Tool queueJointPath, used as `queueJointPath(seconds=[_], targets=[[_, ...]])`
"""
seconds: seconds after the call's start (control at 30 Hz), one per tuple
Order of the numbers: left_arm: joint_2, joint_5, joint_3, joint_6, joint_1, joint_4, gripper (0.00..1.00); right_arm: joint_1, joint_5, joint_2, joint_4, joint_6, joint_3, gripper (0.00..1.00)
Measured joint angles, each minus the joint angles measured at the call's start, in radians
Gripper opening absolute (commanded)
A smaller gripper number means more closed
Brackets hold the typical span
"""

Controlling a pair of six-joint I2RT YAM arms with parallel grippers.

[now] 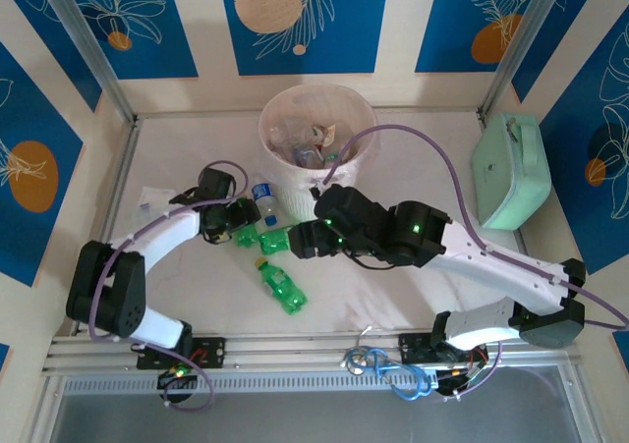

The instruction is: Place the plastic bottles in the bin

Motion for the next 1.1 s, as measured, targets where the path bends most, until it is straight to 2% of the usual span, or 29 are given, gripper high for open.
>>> queueJointPath(seconds=[0.27,0.6,0.77,0.9,1.1], targets=[[0.146,-0.032,0.082,0.023,0.000,0.015,0.77,0.023,0.002,-0.058,0.042,0.060,-0.076,0.79],[0.183,-0.079,0.098,0.032,0.000,0.017,0.62,0.030,0.003,-0.060,0.054,0.071,-0.098,0.78],[0.178,-0.079,0.097,0.029,0.000,0.018,0.58,0.030,0.002,-0.060,0.056,0.071,-0.098,0.79],[0.126,-0.078,0.063,0.019,0.004,0.007,0.57,0.030,-0.002,-0.060,0.071,0.071,-0.098,0.79],[-0.149,-0.022,0.034,-0.050,0.021,-0.050,0.58,0.022,-0.061,-0.055,0.122,0.071,-0.098,0.81]])
